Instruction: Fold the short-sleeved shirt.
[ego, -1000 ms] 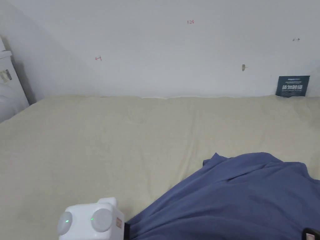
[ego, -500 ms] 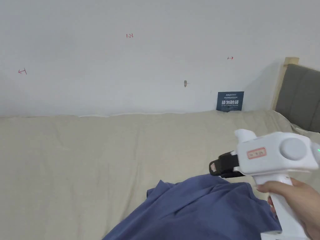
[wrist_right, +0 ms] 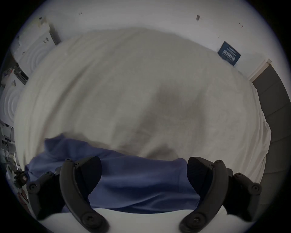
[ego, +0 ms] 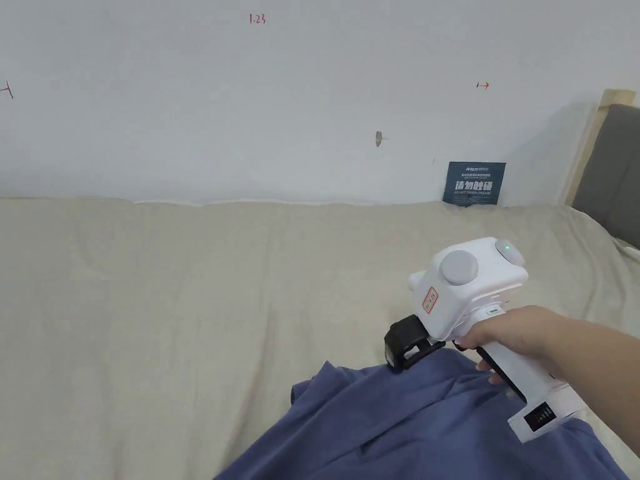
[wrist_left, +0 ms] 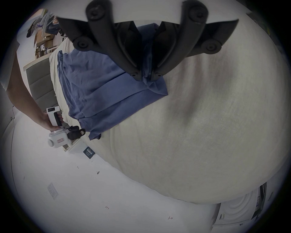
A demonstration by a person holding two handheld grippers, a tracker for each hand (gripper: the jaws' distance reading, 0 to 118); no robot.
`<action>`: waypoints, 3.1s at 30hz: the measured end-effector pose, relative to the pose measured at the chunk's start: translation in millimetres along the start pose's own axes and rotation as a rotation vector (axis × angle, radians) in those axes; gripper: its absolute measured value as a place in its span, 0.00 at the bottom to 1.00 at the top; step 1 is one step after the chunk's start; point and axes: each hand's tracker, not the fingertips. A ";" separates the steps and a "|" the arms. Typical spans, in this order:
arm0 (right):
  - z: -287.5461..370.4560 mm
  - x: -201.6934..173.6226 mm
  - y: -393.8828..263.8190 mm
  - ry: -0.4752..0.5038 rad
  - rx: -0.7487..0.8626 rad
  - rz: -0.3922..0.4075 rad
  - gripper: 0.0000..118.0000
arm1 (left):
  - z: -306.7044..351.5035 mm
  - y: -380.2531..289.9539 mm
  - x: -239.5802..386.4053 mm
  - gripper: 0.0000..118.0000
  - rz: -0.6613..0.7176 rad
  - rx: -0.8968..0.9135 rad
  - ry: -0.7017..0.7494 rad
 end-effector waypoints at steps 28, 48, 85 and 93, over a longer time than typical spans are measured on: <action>348.1 49.8 -190.5 0.419 0.557 -0.296 0.05 | 164.5 145.0 92.5 0.10 -0.124 0.268 -0.216; 558.4 75.1 -135.5 0.290 1.021 -0.473 0.05 | 268.7 369.7 257.4 0.10 -0.451 0.576 0.018; 320.3 2.7 -345.5 0.220 0.816 -0.398 0.05 | 102.0 109.4 131.9 0.10 -0.486 0.232 -0.034; 311.9 -31.8 -461.8 0.299 0.695 -0.446 0.04 | 146.1 11.3 84.9 0.10 -0.436 0.161 -0.036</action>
